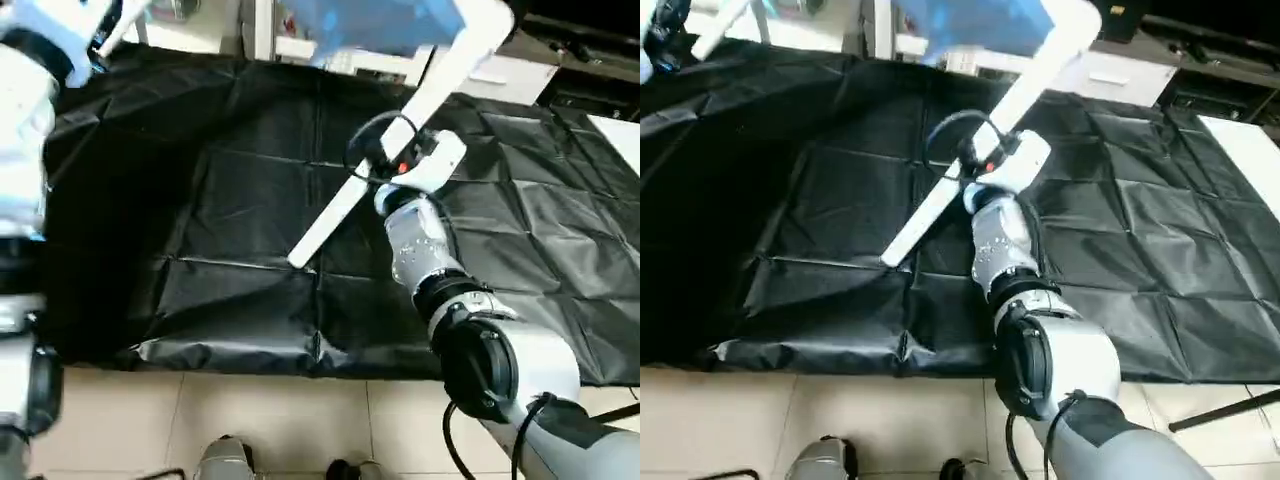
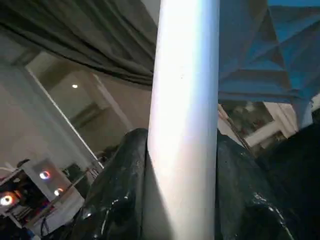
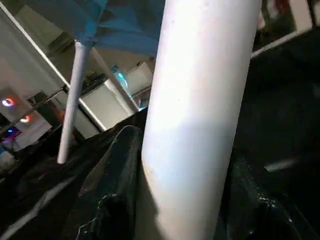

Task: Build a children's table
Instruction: Flip table

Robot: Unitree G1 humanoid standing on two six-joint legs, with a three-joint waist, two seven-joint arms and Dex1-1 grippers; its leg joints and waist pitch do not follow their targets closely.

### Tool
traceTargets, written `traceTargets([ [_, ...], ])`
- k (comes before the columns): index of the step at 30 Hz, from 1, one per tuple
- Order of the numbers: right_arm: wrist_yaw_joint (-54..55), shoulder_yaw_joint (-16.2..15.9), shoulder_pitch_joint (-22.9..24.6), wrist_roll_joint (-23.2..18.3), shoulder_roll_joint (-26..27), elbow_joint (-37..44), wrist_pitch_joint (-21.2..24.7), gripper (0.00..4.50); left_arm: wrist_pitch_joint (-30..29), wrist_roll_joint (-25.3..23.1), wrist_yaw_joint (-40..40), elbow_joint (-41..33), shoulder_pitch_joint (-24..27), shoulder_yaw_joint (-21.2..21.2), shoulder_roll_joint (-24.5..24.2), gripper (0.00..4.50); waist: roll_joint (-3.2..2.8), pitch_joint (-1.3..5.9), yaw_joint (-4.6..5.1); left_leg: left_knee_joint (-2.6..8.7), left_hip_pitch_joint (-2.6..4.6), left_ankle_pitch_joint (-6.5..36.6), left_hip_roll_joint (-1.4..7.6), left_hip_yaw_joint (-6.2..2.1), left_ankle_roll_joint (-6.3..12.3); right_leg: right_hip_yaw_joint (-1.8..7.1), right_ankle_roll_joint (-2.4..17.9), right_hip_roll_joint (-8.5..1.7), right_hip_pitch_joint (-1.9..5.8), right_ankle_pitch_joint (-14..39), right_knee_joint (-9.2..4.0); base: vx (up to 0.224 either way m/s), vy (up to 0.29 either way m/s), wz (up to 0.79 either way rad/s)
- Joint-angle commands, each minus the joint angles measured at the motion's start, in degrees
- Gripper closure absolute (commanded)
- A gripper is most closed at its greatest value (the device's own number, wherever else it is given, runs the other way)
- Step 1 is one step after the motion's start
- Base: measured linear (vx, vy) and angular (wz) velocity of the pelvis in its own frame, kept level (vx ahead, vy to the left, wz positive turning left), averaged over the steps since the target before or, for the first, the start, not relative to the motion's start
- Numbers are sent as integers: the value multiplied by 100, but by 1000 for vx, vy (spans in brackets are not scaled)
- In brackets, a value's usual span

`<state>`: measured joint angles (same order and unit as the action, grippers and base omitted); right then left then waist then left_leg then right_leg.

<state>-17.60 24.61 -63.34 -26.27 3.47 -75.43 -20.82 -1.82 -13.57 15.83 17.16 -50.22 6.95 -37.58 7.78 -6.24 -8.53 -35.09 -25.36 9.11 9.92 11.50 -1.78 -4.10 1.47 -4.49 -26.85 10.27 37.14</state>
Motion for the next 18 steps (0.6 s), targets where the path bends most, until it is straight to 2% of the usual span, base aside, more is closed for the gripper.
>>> traceTargets([
  [1,-178,-730,-285,950,-185,177,-600,283,838,163,-666,-558,-333,245,180,293,-29,781,30,137,433,-1811,255,-112,810,202,1545,-316,427,-2063,51,0,0,0],
  [2,-136,-759,-308,1016,-197,161,-652,283,949,126,-762,-541,-331,235,198,293,-39,766,24,126,441,-1882,248,-103,847,202,1528,-313,399,-2034,48,0,0,0],
  [3,-124,-773,-331,1053,-207,150,-692,283,1038,86,-842,-525,-332,219,209,293,-25,762,30,126,442,-1871,250,-101,849,205,1517,-319,403,-1990,43,0,0,0],
  [7,-61,-828,-432,1180,-243,116,-859,283,1387,-1,-1197,-493,-300,272,295,293,0,762,64,87,460,-2240,246,-131,794,181,1403,-285,377,-1983,73,0,0,0],
  [10,-50,-971,-505,1357,-277,123,-1080,283,1655,-76,-1463,-522,-272,330,354,293,-9,757,78,72,498,-2293,247,-138,709,177,1314,-285,359,-1941,71,0,0,0],
  [12,-75,-1067,-605,1490,-314,152,-1262,283,1836,-136,-1648,-583,-251,372,389,293,24,753,101,61,490,-2455,236,-144,678,177,1267,-272,366,-2014,78,0,0,0],
  [14,-136,-1157,-684,1611,-344,180,-1403,283,1871,-160,-1776,-649,-219,413,440,293,56,761,121,46,511,-2574,219,-144,651,180,1217,-261,374,-2086,84,0,0,0],
  [15,-148,-1176,-708,1642,-350,188,-1447,283,1880,-163,-1798,-655,-208,417,449,293,50,754,118,49,503,-2590,216,-147,637,180,1207,-265,376,-2089,89,0,0,0],
  [17,-168,-1227,-781,1724,-367,212,-1569,283,1895,-173,-1851,-677,-170,428,467,293,68,750,135,36,523,-2711,204,-145,602,181,1172,-253,371,-2186,91,0,0,0],
  [18,-171,-1255,-826,1770,-381,229,-1649,283,1885,-166,-1883,-707,-126,448,493,293,96,754,147,32,534,-2756,204,-145,605,181,1163,-248,371,-2209,88,0,0,0],
])
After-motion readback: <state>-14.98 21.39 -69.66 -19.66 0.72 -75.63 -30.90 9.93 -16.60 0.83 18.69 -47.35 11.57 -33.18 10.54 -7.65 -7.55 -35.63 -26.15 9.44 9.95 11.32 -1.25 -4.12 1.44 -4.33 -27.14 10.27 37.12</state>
